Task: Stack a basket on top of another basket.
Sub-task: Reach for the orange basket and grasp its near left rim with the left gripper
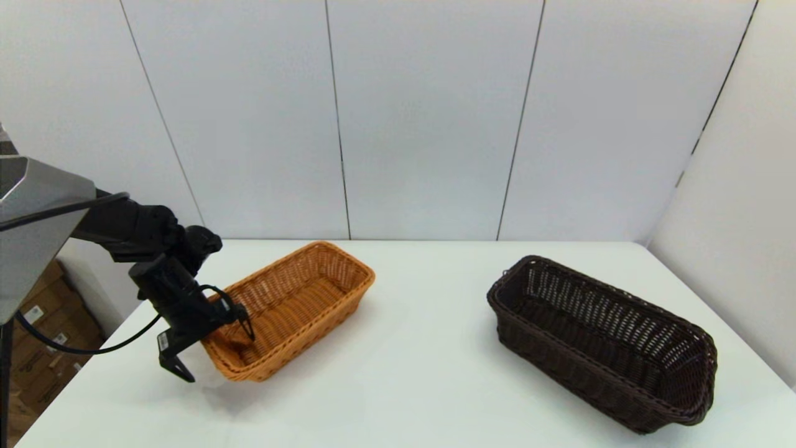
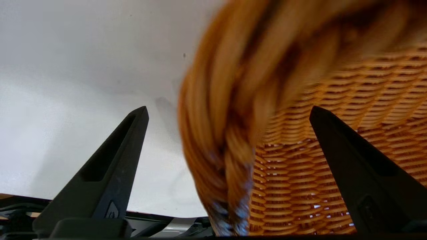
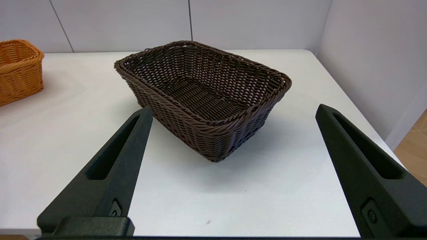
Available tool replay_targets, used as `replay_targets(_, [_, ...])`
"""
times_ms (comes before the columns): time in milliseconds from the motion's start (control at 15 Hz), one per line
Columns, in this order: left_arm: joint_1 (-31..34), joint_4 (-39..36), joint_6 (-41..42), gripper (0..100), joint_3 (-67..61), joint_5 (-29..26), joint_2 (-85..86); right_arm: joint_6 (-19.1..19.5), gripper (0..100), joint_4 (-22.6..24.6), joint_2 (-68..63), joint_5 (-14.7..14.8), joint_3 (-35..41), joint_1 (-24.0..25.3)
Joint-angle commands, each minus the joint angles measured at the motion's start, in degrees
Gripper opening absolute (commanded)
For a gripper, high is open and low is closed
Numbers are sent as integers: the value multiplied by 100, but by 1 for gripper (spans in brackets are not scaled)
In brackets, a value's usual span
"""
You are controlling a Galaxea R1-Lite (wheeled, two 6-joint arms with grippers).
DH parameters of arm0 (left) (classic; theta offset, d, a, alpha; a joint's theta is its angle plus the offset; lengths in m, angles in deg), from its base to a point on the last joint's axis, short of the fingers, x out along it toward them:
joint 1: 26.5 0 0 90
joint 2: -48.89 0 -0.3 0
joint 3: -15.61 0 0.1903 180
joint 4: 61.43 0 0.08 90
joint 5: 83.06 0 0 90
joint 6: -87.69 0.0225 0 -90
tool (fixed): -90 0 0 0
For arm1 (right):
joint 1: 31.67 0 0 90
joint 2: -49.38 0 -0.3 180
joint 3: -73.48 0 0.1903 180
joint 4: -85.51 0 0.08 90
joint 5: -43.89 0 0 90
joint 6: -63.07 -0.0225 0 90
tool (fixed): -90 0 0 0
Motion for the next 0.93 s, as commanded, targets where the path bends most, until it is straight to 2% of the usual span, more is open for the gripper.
replay_targets(67, [-5,30,-21,100,8,-6,-45,0,100,2,2,0,0,2])
replay_targets(200, [-5,21,-38,100,8,-6,-45,0,100,2,2,0,0,2])
replay_targets(267, [-5,30,-38,0,8,-6,-45,0,100,2,11,-8,0,2])
replay_targets(933, [30,38,-38,0,0,-190,51,0,100,2,2,0,0,2])
